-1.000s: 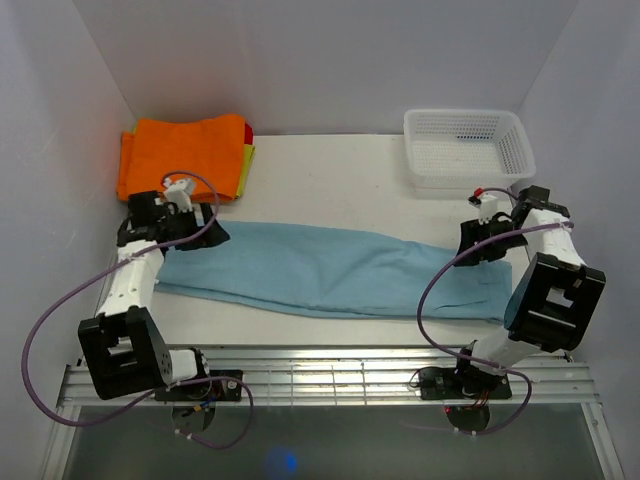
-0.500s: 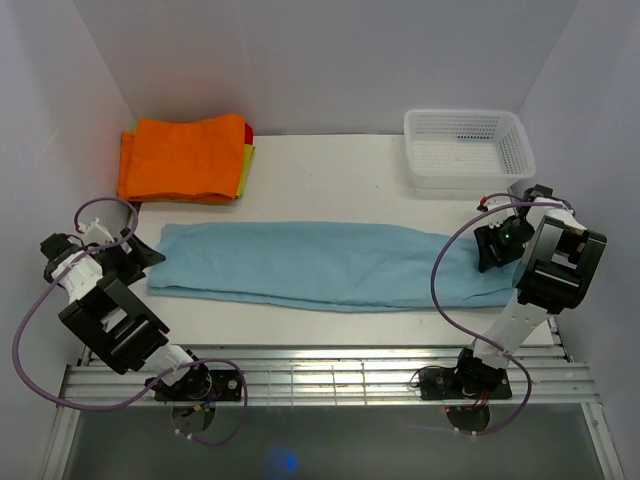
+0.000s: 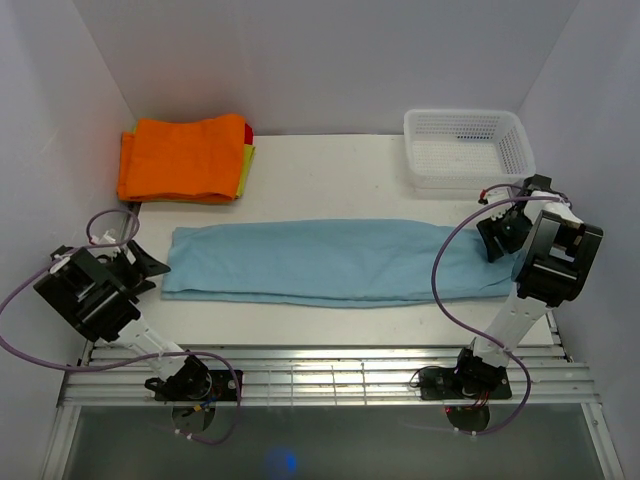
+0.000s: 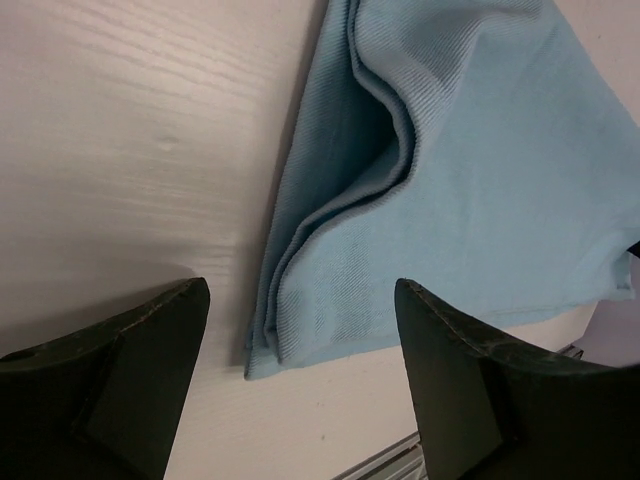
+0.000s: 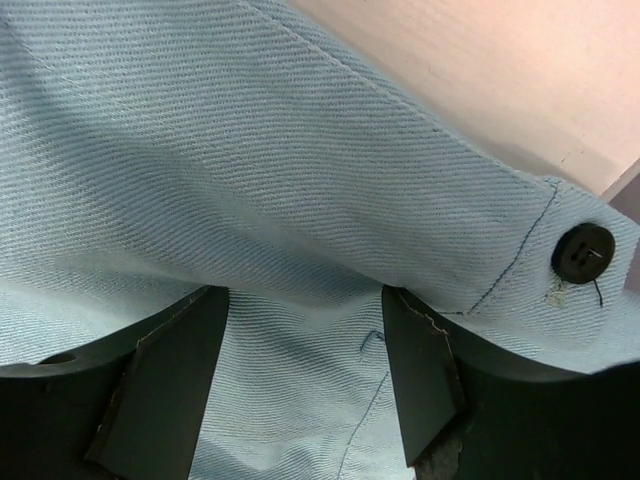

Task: Fold and stack the trousers
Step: Fold the trousers

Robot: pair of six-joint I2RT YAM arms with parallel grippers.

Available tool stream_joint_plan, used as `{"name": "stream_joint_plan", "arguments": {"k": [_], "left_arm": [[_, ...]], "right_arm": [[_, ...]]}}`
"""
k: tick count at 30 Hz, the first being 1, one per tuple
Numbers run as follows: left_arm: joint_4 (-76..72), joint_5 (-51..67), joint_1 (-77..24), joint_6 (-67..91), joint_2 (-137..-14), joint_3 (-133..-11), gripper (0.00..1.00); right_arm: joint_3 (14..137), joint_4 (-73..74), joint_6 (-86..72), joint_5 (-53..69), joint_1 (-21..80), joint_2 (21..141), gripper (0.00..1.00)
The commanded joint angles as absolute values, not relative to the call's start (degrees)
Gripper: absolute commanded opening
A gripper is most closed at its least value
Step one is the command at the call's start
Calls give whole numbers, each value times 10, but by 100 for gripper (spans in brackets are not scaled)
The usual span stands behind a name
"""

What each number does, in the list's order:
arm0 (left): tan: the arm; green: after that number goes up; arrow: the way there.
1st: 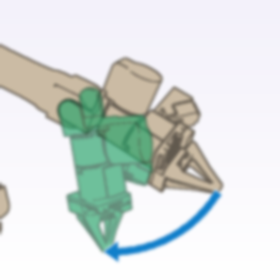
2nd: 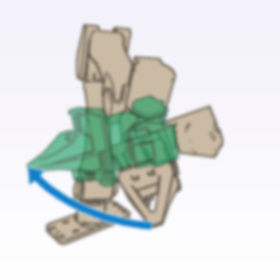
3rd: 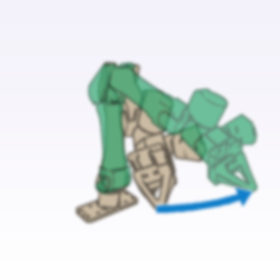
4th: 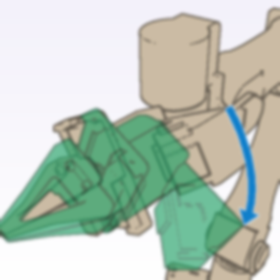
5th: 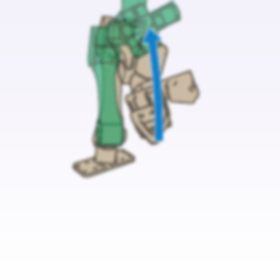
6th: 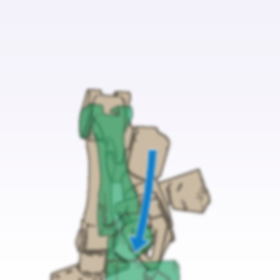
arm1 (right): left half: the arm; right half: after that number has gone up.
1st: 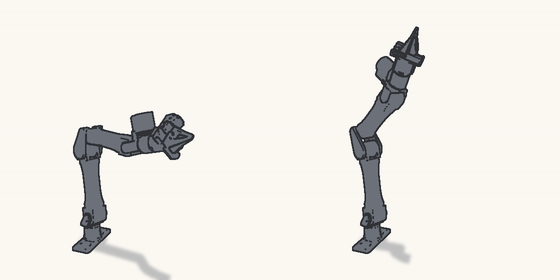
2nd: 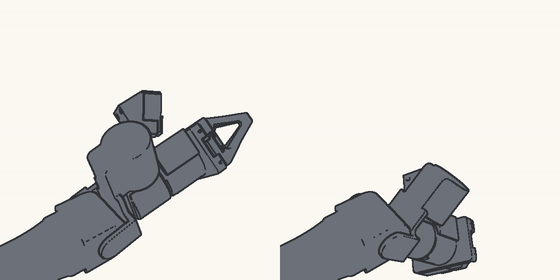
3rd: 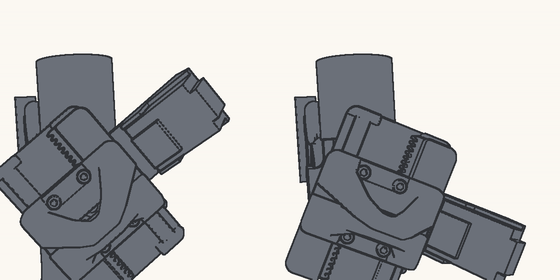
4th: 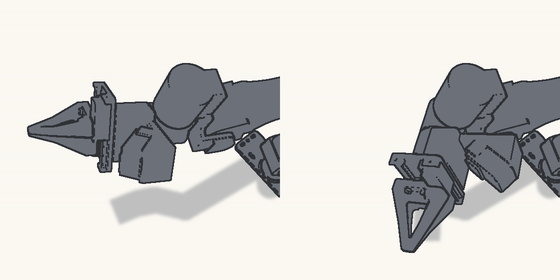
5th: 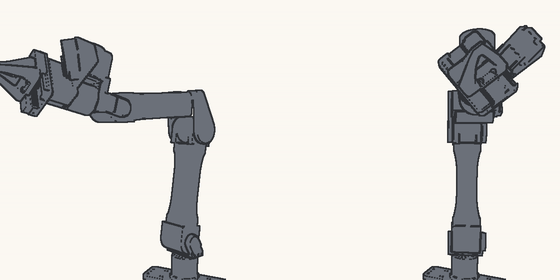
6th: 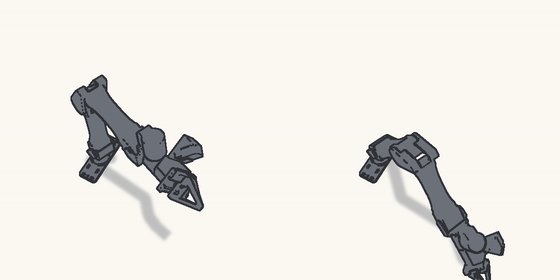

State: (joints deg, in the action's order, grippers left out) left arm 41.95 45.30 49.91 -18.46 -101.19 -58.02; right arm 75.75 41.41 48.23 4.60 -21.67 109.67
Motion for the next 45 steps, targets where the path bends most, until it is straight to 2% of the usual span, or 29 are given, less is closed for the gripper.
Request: {"name": "stream_joint_plan", "arguments": {"k": [1,8,11,12,15,16,18,19,21,27,34,42,45], "left_arm": [[400,437,483,-222,-1033,-579,86],[358,381,378,-189,-1100,-563,79],[352,388,365,-158,-1122,-577,70],[352,394,365,-153,-1124,-583,62],[358,416,367,-143,-1108,-602,50],[362,420,369,-142,-1101,-607,37],[380,439,381,-139,-1074,-631,26],[390,446,386,-140,-1065,-642,13],[430,467,410,-145,-1048,-691,0],[572,502,439,-241,-1007,-826,0],[642,510,381,-266,-935,-853,0],[544,503,166,-97,-886,-795,0],[474,449,77,-2,-887,-767,0]], "right_arm": [[782,382,481,46,-207,1107,69],[796,393,477,40,-197,1109,69],[795,396,480,38,-196,1108,69],[795,396,481,37,-196,1107,69],[791,397,483,37,-197,1103,69],[789,398,484,42,-196,1101,69],[784,403,484,48,-196,1096,69],[782,407,484,61,-196,1093,68],[767,415,484,73,-195,1080,68],[708,424,468,135,-164,1019,67],[668,436,406,228,-82,978,66],[702,471,356,299,-48,969,66],[706,475,356,302,-47,969,66]]}}
